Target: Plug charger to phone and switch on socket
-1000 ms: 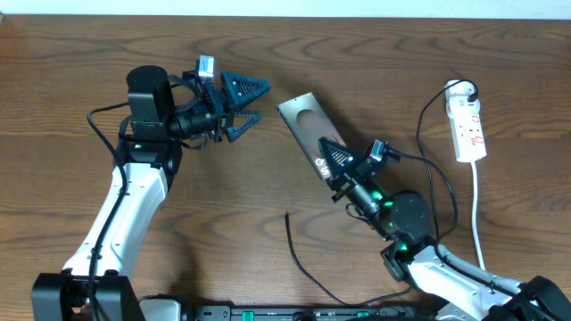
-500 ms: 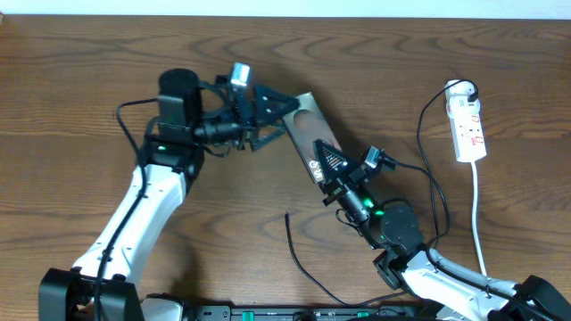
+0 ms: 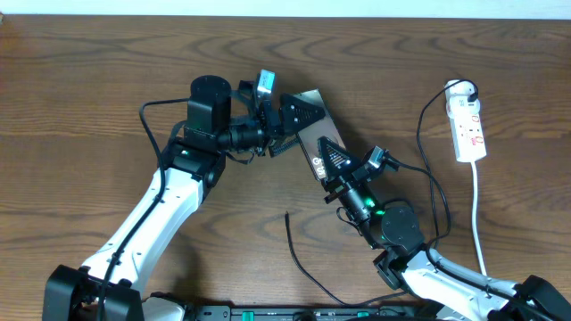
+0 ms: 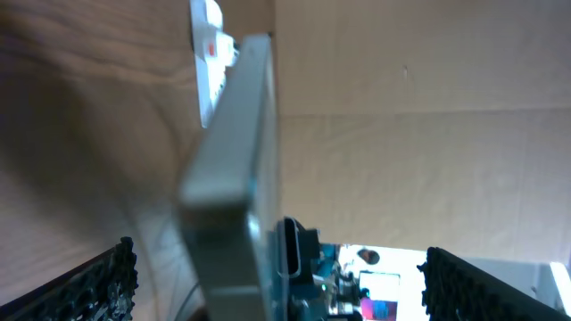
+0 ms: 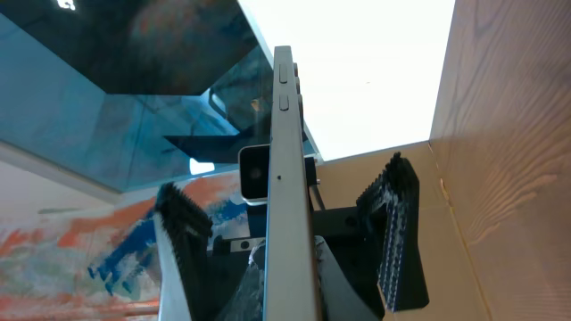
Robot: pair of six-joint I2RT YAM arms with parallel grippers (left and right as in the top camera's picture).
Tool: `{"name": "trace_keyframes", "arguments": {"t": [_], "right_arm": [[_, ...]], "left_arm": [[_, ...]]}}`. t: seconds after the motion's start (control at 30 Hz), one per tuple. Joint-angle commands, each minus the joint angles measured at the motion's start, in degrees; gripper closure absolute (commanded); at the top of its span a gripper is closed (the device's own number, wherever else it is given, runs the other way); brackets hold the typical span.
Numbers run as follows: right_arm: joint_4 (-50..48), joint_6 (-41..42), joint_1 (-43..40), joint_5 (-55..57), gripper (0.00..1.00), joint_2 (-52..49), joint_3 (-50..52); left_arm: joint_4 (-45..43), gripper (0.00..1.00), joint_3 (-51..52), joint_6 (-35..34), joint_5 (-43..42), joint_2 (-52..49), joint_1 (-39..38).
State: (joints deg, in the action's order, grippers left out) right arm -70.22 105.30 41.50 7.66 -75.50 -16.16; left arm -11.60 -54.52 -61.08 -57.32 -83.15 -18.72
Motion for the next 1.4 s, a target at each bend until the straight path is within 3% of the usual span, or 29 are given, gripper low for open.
{"name": "trace_keyframes", "arguments": {"t": [0.0, 0.2, 0.4, 0.77, 1.03, 1.37], "right_arm": [[-1.11, -0.94, 0.57, 1.88, 0.99, 0.59, -1.05], [-1.09, -0.44, 0.63, 1.88, 0.99, 0.59, -1.05], [-1.09, 5.31, 2.16, 2.10, 0.99, 0.59, -1.05], [-0.74, 5.49, 4.07, 3.32, 0.99, 0.59, -1.05], [-0.72, 5.46, 4.35, 3.37, 0.99, 0.59, -1.05], [-0.72, 5.46, 4.35, 3.34, 0.99, 0.59, -1.05]], "left_arm": [[-0.31, 0.02, -0.07, -0.44, 4.96, -0.13, -0.02], [-2.78, 0.02, -0.07, -1.20, 8.17, -0.15, -0.02], [-5.55, 0.02, -0.07, -3.34, 8.35, -0.61, -0.13], [-5.75, 0.01, -0.07, -3.80, 10.36, -1.09, -2.47], [-6.14, 0.21, -0.07, -3.98, 10.47, -1.09, -2.73], [-6.14, 0.54, -0.07, -3.98, 10.47, -1.09, -2.75]]}}
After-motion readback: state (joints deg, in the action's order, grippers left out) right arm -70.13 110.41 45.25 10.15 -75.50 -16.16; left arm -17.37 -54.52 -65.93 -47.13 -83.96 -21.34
